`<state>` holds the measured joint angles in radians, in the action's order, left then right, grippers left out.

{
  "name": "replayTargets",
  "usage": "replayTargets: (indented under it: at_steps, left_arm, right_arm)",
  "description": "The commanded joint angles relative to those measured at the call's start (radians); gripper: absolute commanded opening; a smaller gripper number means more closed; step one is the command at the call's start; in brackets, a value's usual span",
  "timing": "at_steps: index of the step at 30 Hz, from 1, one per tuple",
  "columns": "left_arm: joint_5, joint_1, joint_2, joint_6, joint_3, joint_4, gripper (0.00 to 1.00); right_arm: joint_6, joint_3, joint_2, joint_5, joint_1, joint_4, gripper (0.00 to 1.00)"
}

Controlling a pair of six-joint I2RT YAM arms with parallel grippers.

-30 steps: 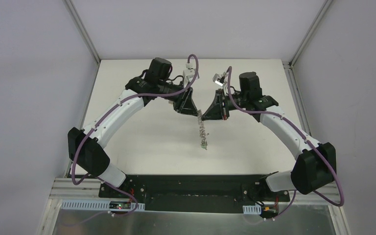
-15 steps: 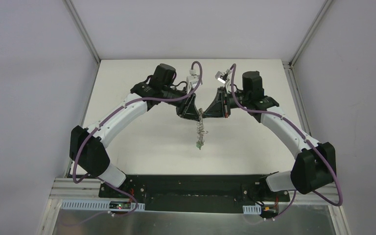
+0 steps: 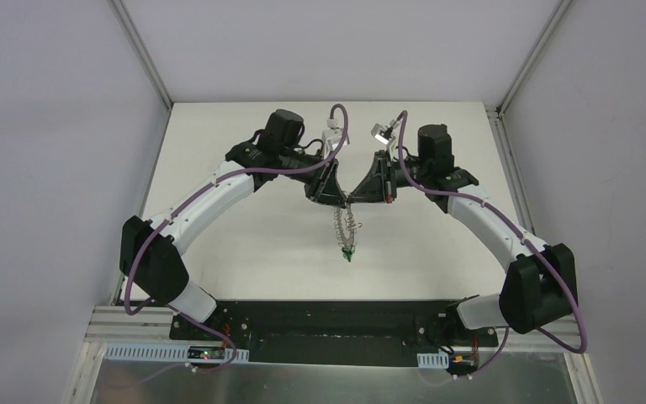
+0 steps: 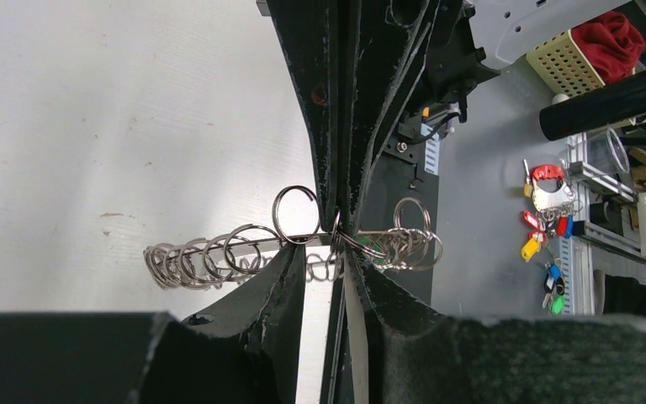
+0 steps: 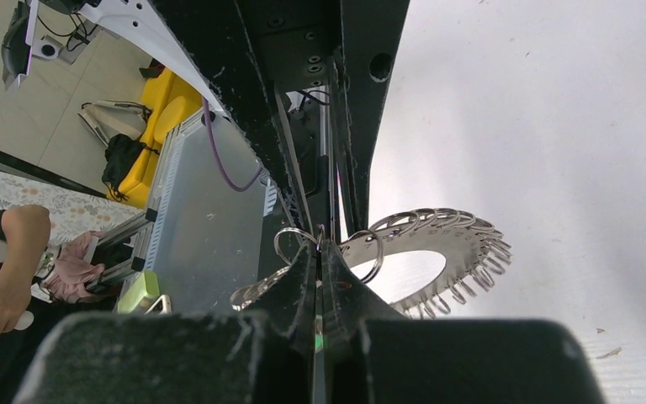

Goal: Put the keys on the keyring

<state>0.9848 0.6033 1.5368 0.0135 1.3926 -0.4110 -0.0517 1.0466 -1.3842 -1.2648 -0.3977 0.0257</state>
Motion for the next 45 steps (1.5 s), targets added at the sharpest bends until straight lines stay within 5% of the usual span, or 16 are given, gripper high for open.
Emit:
replayTargets:
  at_steps: [1, 26, 35, 45]
  left_arm:
    - [0.036, 0.013, -0.012, -0.038, 0.032, 0.063, 0.24]
    - [0.126, 0.015, 0.019, -0.208, 0.034, 0.207, 0.0]
    - [0.011, 0.013, -0.009, 0.117, 0.1, -0.137, 0.0]
    - [-0.037, 0.016, -0.002, 0.218, 0.143, -0.26, 0.0]
  right_arm:
    - [0.034, 0.0, 0.022, -0.034, 0.001, 0.091, 0.0]
    - [0.132, -0.046, -0.011, -0.056, 0.002, 0.214, 0.01]
    - [0.117, -0.05, 0.003, -0.054, 0.01, 0.207, 0.19]
    - [0.106, -0.051, 0.004, -0.041, 0.011, 0.198, 0.32]
